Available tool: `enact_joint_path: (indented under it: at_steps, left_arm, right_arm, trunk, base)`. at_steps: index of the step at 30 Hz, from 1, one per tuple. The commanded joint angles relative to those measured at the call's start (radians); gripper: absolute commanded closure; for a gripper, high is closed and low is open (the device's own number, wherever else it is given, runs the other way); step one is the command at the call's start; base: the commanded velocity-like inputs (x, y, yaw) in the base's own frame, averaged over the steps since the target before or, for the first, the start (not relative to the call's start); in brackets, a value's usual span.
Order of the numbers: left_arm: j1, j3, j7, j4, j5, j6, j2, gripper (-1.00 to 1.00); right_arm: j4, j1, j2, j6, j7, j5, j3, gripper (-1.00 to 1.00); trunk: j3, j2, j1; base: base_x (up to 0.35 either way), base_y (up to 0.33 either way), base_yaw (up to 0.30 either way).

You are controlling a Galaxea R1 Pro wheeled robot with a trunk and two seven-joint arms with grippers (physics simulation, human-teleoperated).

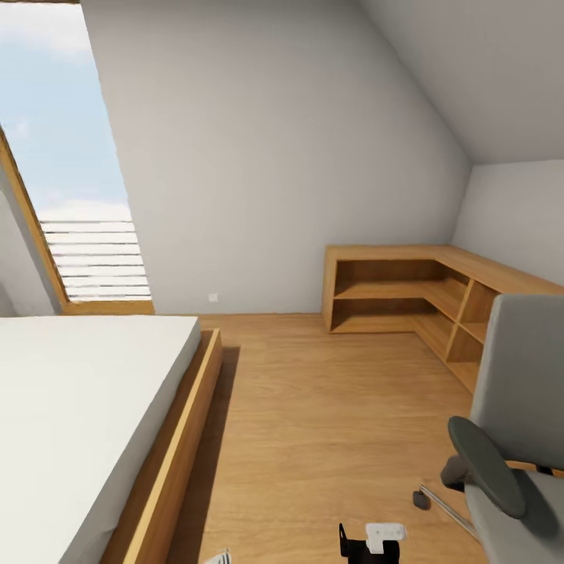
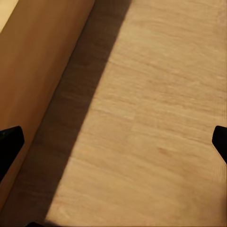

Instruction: In the bedroom, organize the workspace by keeping the computer under the desk, ensuring the monitor is on the desk, placing the keyboard on the desk next to the monitor, placing the mouse on the desk next to the keyboard, moving the folder from the swivel chair onto the desk next to the mouse, stacking the notebook on top of the folder with the pen on top of the notebook, and positioning the swivel chair next to the desk.

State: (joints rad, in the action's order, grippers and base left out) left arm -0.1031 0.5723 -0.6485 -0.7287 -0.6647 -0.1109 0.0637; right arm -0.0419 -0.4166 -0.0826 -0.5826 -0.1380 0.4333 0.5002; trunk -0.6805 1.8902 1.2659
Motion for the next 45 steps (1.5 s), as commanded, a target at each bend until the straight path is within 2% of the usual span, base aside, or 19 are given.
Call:
enact_joint_path:
  at_steps: [1, 40, 45]
  left_arm:
    - [-0.001, 0.006, -0.005, 0.0, -0.01, -0.009, -0.001, -1.0]
    - [-0.001, 0.006, -0.005, 0.0, -0.009, -0.009, -0.001, -1.0]
    - [-0.001, 0.004, -0.002, -0.022, -0.01, -0.009, -0.007, -1.0]
  right_arm:
    - [0.0, -0.001, 0.0, -0.002, -0.006, 0.003, 0.009, -1.0]
    - [0.0, -0.001, 0.001, -0.002, -0.006, 0.002, 0.008, -1.0]
    - [0.0, -0.001, 0.001, -0.002, -0.006, 0.002, 0.008, -1.0]
  trunk:
    - [-0.001, 0.0, 0.0]
    - [-0.001, 0.0, 0.0]
    - [-0.001, 0.0, 0.0]
  base:
    - [0.303, 0.0, 0.029]
    - [0.297, 0.004, 0.001]
    - [0.327, 0.081, 0.0]
